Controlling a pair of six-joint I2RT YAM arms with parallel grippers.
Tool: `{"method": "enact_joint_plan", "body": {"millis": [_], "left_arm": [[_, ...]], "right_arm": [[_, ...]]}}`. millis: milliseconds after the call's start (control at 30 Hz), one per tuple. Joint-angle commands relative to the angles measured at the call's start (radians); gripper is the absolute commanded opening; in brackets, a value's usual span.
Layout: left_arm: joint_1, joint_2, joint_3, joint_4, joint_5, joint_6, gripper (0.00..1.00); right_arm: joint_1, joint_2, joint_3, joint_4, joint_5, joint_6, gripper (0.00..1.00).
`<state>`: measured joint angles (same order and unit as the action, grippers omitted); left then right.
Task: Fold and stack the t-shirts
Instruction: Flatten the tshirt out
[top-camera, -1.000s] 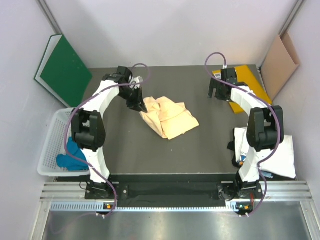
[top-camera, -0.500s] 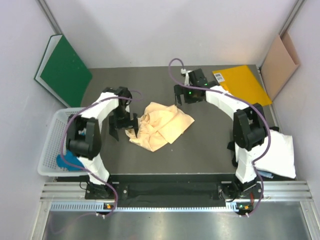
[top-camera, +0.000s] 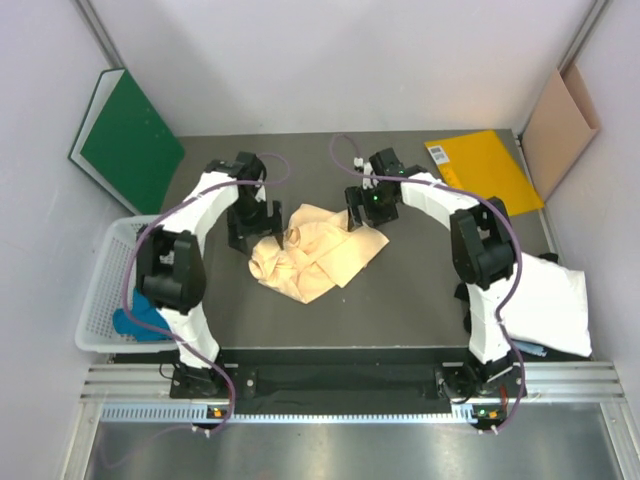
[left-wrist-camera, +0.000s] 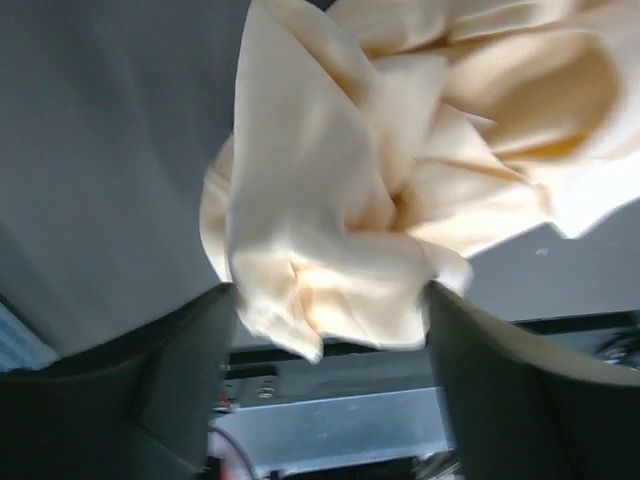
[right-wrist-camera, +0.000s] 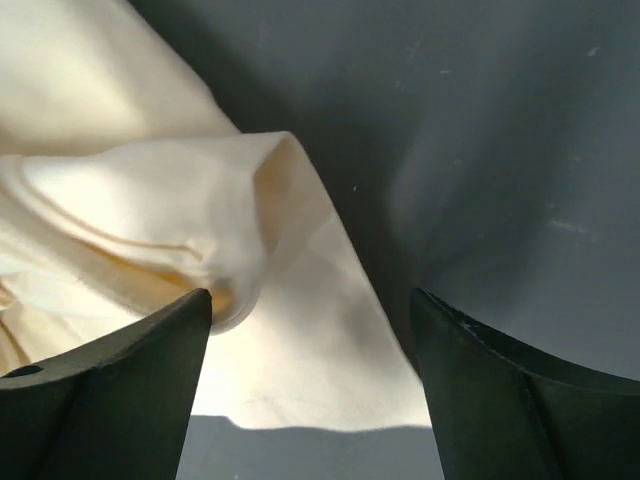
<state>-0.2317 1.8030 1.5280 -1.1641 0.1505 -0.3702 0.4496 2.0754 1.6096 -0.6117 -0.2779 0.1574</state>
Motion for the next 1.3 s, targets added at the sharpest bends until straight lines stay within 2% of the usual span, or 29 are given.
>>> {"method": "enact_joint_plan", "body": {"millis": [0, 33, 67, 133, 167, 300, 467, 567, 600, 700, 867, 900, 933, 967, 1000, 1033, 1067, 1100, 1133, 1167, 1233, 1267], "left_arm": [[-0.004, 0.084, 0.03, 0.006, -0.026, 0.03, 0.45], [-0.004, 0.102, 0.043, 0.003, -0.04, 0.027, 0.03], [-0.004, 0.105, 0.05, -0.008, -0.083, 0.014, 0.0], [-0.004, 0.093, 0.089, -0.02, -0.135, -0.002, 0.0], [-0.004, 0.081, 0.104, -0.028, -0.217, -0.031, 0.0], [0.0, 0.013, 0.187, -0.025, -0.349, -0.067, 0.0], [0.008, -0.016, 0.297, -0.005, -0.431, -0.101, 0.0], [0.009, -0.039, 0.299, 0.067, -0.393, -0.086, 0.0], [0.008, -0.048, 0.278, 0.085, -0.338, -0.072, 0.0], [0.008, -0.036, 0.221, 0.113, -0.289, -0.039, 0.0], [0.002, 0.059, 0.117, -0.057, -0.166, -0.026, 0.0], [-0.006, 0.07, 0.036, -0.066, -0.161, -0.026, 0.0], [-0.009, 0.071, 0.0, -0.072, -0.155, -0.021, 0.0], [-0.014, 0.067, -0.034, -0.071, -0.163, -0.022, 0.06], [-0.02, 0.05, -0.087, -0.069, -0.17, -0.026, 0.4], [-0.021, 0.039, -0.103, -0.063, -0.177, -0.03, 0.62], [-0.023, 0.023, -0.112, -0.046, -0.196, -0.038, 0.86], [-0.024, -0.009, -0.106, -0.03, -0.195, -0.042, 0.99], [-0.024, -0.027, -0.095, -0.011, -0.184, -0.036, 0.99], [-0.024, -0.051, -0.079, 0.009, -0.158, -0.035, 0.99], [-0.024, -0.065, -0.007, 0.082, -0.119, -0.036, 0.99], [-0.024, -0.059, 0.02, 0.113, -0.106, -0.035, 0.99]], "right_arm": [[0.006, 0.097, 0.085, -0.072, -0.024, -0.018, 0.73], [0.006, 0.124, 0.108, -0.083, -0.024, -0.021, 0.64], [0.006, 0.135, 0.114, -0.095, -0.021, -0.024, 0.32], [0.006, 0.132, 0.121, -0.106, 0.017, -0.009, 0.04], [0.005, 0.121, 0.115, -0.102, 0.054, -0.004, 0.0], [-0.025, 0.042, 0.069, -0.047, 0.131, 0.036, 0.0], [-0.161, -0.08, -0.01, 0.041, 0.193, 0.111, 0.0], [-0.256, -0.139, -0.053, 0.072, 0.232, 0.12, 0.0], [-0.278, -0.15, -0.065, 0.073, 0.243, 0.117, 0.0], [-0.339, -0.181, -0.083, 0.081, 0.243, 0.094, 0.0], [-0.35, -0.143, -0.086, 0.033, 0.174, 0.051, 0.0], [-0.351, -0.137, -0.106, 0.033, 0.166, 0.056, 0.01], [-0.351, -0.136, -0.114, 0.035, 0.145, 0.06, 0.06], [-0.353, -0.133, -0.12, 0.033, 0.137, 0.065, 0.12], [-0.351, -0.129, -0.128, 0.029, 0.125, 0.065, 0.21], [-0.35, -0.127, -0.128, 0.024, 0.111, 0.064, 0.43], [-0.35, -0.13, -0.131, 0.021, 0.111, 0.06, 0.54], [-0.348, -0.141, -0.135, 0.024, 0.111, 0.056, 0.62], [-0.347, -0.146, -0.135, 0.026, 0.115, 0.053, 0.81], [-0.347, -0.152, -0.135, 0.027, 0.117, 0.045, 0.89], [-0.347, -0.156, -0.116, 0.018, 0.131, 0.033, 1.0], [-0.347, -0.158, -0.106, 0.013, 0.132, 0.027, 1.0]]}}
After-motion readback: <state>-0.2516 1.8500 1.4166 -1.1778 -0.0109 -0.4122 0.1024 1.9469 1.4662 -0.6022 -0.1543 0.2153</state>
